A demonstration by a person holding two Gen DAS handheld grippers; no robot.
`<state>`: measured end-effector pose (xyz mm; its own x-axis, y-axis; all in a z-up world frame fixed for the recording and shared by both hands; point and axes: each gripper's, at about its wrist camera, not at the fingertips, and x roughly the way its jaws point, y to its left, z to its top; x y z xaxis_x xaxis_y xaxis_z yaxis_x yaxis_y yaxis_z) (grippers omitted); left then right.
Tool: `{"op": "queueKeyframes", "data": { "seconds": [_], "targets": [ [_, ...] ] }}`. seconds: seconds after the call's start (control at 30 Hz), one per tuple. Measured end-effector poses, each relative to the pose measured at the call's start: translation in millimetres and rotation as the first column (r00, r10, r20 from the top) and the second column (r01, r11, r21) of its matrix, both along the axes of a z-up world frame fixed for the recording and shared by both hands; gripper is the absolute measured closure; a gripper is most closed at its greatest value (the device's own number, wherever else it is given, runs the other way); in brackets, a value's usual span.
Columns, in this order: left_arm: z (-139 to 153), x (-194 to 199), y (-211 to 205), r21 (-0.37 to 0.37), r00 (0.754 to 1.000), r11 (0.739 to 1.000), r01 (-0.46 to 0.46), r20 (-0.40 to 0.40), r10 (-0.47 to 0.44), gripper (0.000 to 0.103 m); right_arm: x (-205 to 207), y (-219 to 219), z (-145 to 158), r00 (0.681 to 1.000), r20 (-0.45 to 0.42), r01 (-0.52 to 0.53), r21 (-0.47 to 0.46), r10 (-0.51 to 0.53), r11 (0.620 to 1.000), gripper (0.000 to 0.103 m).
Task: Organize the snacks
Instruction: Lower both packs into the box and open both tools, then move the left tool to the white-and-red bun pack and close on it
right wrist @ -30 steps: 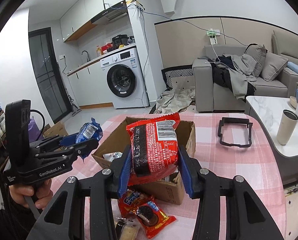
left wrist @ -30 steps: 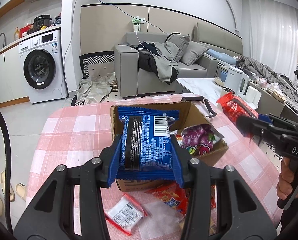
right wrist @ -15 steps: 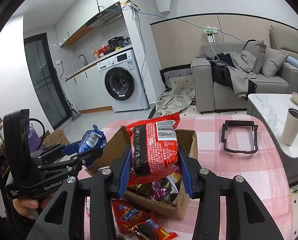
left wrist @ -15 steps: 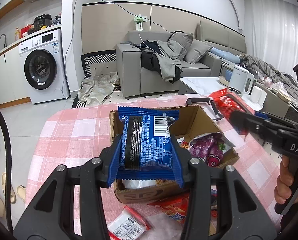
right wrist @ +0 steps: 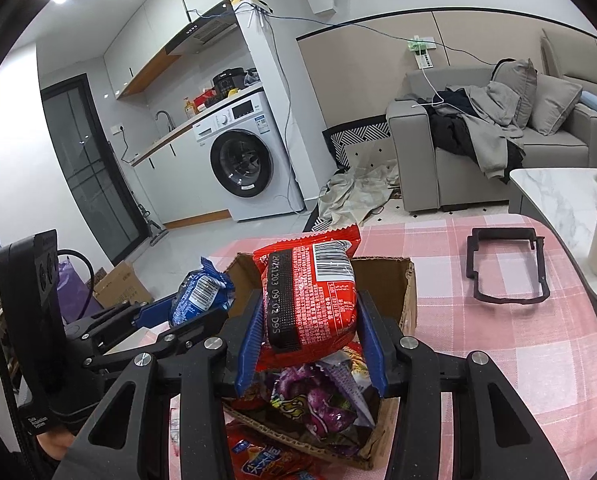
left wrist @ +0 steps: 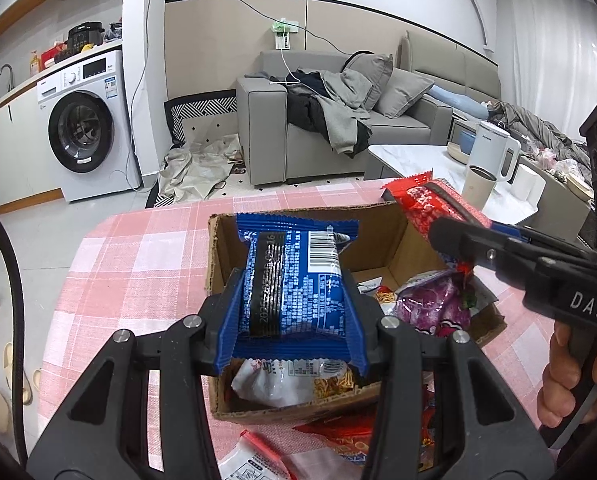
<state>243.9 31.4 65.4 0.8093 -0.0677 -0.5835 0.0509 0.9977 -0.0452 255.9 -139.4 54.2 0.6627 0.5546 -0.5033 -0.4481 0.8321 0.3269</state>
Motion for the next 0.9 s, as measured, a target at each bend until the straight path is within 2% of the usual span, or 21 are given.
{"op": "queueKeyframes", "data": {
  "seconds": [0.43, 0.53, 0.57, 0.6, 0.63, 0.67, 0.73, 0.77, 0.8, 0.9],
  "targets": [
    [-23.5, 28.0, 6.2, -0.017, 0.999, 1.000, -0.006, -0.034, 0.006, 0.061, 17.3, 2.8, -8.2, 0.998, -0.059, 0.000, 0.023, 0.001, 1.000, 0.058],
    [-21.5, 26.8, 8.1, -0.021, 1.000, 1.000, 0.000, -0.029, -0.001, 0.058, 12.8, 4.2, -4.0, 0.999, -0.041, -0.011, 0.025, 0.012, 1.000, 0.047],
    [-20.1, 24.5, 9.8, -0.022, 1.000, 1.000, 0.002, -0.025, -0.003, 0.050, 10.7, 3.6, -2.5, 0.999, -0.033, -0.016, 0.032, 0.017, 0.999, 0.046],
    [-18.5, 20.9, 10.8, -0.018, 1.000, 1.000, 0.000, -0.017, 0.000, 0.038, 8.3, 3.3, -0.5, 1.000, -0.026, -0.016, 0.029, 0.017, 0.999, 0.042],
    [-16.7, 15.9, 12.2, -0.012, 1.000, 1.000, -0.004, -0.006, 0.004, 0.032, 5.4, 2.8, 1.5, 1.000, -0.020, -0.012, 0.019, 0.013, 1.000, 0.036],
    [-13.9, 9.7, 13.5, -0.008, 1.000, 1.000, -0.007, 0.006, 0.007, 0.020, 2.7, 1.8, 3.1, 1.000, -0.014, -0.011, 0.013, 0.011, 1.000, 0.033],
    [-9.3, -0.4, 17.6, -0.013, 1.000, 1.000, -0.007, 0.028, 0.007, 0.018, -2.6, -1.4, 5.5, 1.000, -0.009, -0.017, 0.007, 0.018, 1.000, 0.017],
    [-8.3, -4.9, 20.8, -0.022, 1.000, 1.000, -0.006, 0.026, 0.006, 0.014, -5.6, -3.4, 6.3, 1.000, -0.011, -0.021, 0.004, 0.021, 1.000, 0.013],
    [-7.4, -9.5, 23.8, -0.028, 1.000, 1.000, -0.013, 0.020, 0.013, 0.003, -9.6, -5.8, 6.5, 1.000, -0.014, -0.028, -0.001, 0.028, 1.000, 0.005],
    [-3.5, -28.5, 29.5, -0.040, 0.999, 0.999, -0.026, 0.031, 0.027, 0.001, -20.6, -12.5, 7.2, 0.999, -0.021, -0.025, -0.013, 0.024, 1.000, 0.001]
  ]
}}
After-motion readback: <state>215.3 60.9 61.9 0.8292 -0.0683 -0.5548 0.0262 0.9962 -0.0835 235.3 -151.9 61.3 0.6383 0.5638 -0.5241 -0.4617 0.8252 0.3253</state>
